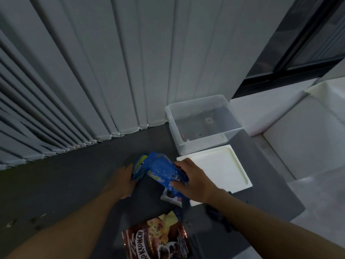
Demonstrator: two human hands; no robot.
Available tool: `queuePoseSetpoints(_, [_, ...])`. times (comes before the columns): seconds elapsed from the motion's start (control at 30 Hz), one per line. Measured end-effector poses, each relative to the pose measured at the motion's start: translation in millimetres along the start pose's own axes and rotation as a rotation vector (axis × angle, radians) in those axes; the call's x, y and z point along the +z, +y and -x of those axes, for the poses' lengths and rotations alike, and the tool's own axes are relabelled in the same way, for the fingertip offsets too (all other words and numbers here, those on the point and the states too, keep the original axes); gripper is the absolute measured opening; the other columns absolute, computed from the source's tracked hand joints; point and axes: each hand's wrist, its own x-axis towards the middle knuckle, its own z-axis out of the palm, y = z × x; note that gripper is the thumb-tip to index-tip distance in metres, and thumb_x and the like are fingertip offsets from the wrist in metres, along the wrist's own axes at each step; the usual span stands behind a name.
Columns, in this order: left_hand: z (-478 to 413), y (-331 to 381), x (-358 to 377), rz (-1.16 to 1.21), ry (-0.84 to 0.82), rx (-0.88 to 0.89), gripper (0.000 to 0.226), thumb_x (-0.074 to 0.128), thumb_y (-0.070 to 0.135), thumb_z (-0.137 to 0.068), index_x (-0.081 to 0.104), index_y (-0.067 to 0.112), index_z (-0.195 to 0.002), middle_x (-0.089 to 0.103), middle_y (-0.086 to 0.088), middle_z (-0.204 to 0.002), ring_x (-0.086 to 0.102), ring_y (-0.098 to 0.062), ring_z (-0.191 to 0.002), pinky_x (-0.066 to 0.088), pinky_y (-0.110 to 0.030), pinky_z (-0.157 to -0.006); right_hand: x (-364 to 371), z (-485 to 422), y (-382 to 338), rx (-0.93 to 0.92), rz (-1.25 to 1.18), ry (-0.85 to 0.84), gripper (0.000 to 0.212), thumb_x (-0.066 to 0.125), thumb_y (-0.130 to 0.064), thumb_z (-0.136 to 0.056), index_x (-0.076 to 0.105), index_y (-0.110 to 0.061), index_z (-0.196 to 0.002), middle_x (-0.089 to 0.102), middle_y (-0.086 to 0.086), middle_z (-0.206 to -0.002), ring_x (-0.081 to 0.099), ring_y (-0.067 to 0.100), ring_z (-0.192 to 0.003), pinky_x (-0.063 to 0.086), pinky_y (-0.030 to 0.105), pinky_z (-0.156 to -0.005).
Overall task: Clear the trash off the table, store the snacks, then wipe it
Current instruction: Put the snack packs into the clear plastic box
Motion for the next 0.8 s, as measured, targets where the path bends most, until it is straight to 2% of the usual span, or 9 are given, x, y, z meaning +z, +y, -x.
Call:
queuePoseSetpoints(0.07, [4, 7, -5, 0.018, 0.026, -0.068, 0.057, 0.055, 0.028, -0.096, 0.037, 0.002, -0.143, 0.047, -0.023, -0.138, 0.048, -0.038, -0.126, 0.039, -0.039, -0.102, -11, -8, 0, -0.031, -0.046, 0.053, 0.058, 0.066, -0.046, -0.088, 0.046, -0.021, -0.136, 0.048, -0.007, -0.120, 0.053, 0.003, -0.103, 0.043, 0.005, -0.084])
queuePoseSetpoints(0.13, [7, 14, -13, 0.102, 0.103, -0.106, 0.050, 0.055, 0.024, -0.095, 0.040, 0.002, -0.137, 0.047, -0.023, -0.132, 0.050, -0.039, -0.119, 0.043, -0.042, -0.096, -25, -19, -1, -0.065, -0.099, 0.134, 0.057, 0.068, -0.038, -0.089, 0.045, -0.020, -0.138, 0.048, -0.005, -0.121, 0.054, 0.005, -0.106, 0.048, 0.011, -0.087])
queuePoseSetpoints(0.27, [9, 29, -31, 0.221, 0.246, -0.165, 0.043, 0.057, 0.024, -0.095, 0.041, 0.004, -0.130, 0.044, -0.019, -0.122, 0.054, -0.042, -0.107, 0.045, -0.042, -0.087, -57, -50, 2, -0.087, -0.113, 0.292, 0.061, 0.066, -0.036, -0.092, 0.040, -0.022, -0.145, 0.048, -0.003, -0.121, 0.049, 0.001, -0.105, 0.040, 0.005, -0.087])
queuePoseSetpoints(0.37, [7, 39, -42, 0.310, 0.310, -0.215, 0.037, 0.056, 0.028, -0.095, 0.042, 0.009, -0.123, 0.042, -0.011, -0.116, 0.055, -0.035, -0.104, 0.044, -0.038, -0.084, -78, -83, 6, -0.034, -0.141, 0.372, 0.063, 0.065, -0.034, -0.092, 0.039, -0.025, -0.149, 0.049, 0.001, -0.116, 0.050, 0.005, -0.099, 0.039, 0.011, -0.087])
queuePoseSetpoints(0.47, [2, 47, -48, 0.358, 0.361, -0.191, 0.033, 0.058, 0.027, -0.093, 0.045, 0.010, -0.119, 0.042, -0.006, -0.109, 0.051, -0.027, -0.100, 0.041, -0.034, -0.081, -92, -115, 17, 0.103, -0.084, 0.450, 0.061, 0.064, -0.031, -0.092, 0.042, -0.029, -0.149, 0.044, 0.003, -0.108, 0.051, 0.013, -0.092, 0.035, 0.018, -0.084])
queuePoseSetpoints(0.53, [-1, 53, -51, 0.374, 0.388, -0.199, 0.032, 0.058, 0.028, -0.092, 0.046, 0.012, -0.117, 0.045, -0.007, -0.108, 0.050, -0.024, -0.098, 0.041, -0.034, -0.080, -98, -134, 30, 0.247, 0.002, 0.377, 0.059, 0.060, -0.034, -0.093, 0.041, -0.030, -0.149, 0.043, 0.006, -0.109, 0.054, 0.025, -0.099, 0.036, 0.025, -0.087])
queuePoseSetpoints(0.6, [-5, 60, -54, 0.387, 0.408, -0.205, 0.034, 0.059, 0.028, -0.092, 0.047, 0.013, -0.120, 0.047, -0.008, -0.110, 0.048, -0.021, -0.095, 0.042, -0.034, -0.081, -97, -150, 43, 0.335, 0.149, 0.224, 0.058, 0.053, -0.035, -0.094, 0.039, -0.028, -0.150, 0.047, 0.012, -0.121, 0.053, 0.033, -0.111, 0.039, 0.034, -0.098])
queuePoseSetpoints(0.7, [-8, 69, -54, 0.390, 0.435, -0.196, 0.040, 0.060, 0.027, -0.092, 0.046, 0.013, -0.126, 0.048, -0.007, -0.108, 0.047, -0.018, -0.093, 0.041, -0.033, -0.080, -86, -171, 56, 0.306, 0.389, -0.028, 0.054, 0.049, -0.031, -0.092, 0.040, -0.021, -0.144, 0.052, 0.017, -0.135, 0.047, 0.037, -0.122, 0.038, 0.040, -0.107])
queuePoseSetpoints(0.8, [-7, 74, -54, 0.398, 0.432, -0.174, 0.043, 0.060, 0.028, -0.092, 0.045, 0.016, -0.131, 0.049, -0.005, -0.108, 0.048, -0.017, -0.095, 0.041, -0.031, -0.082, -73, -186, 60, 0.366, 0.459, -0.282, 0.060, 0.046, -0.032, -0.094, 0.028, -0.021, -0.150, 0.040, 0.016, -0.148, 0.037, 0.040, -0.132, 0.033, 0.047, -0.111])
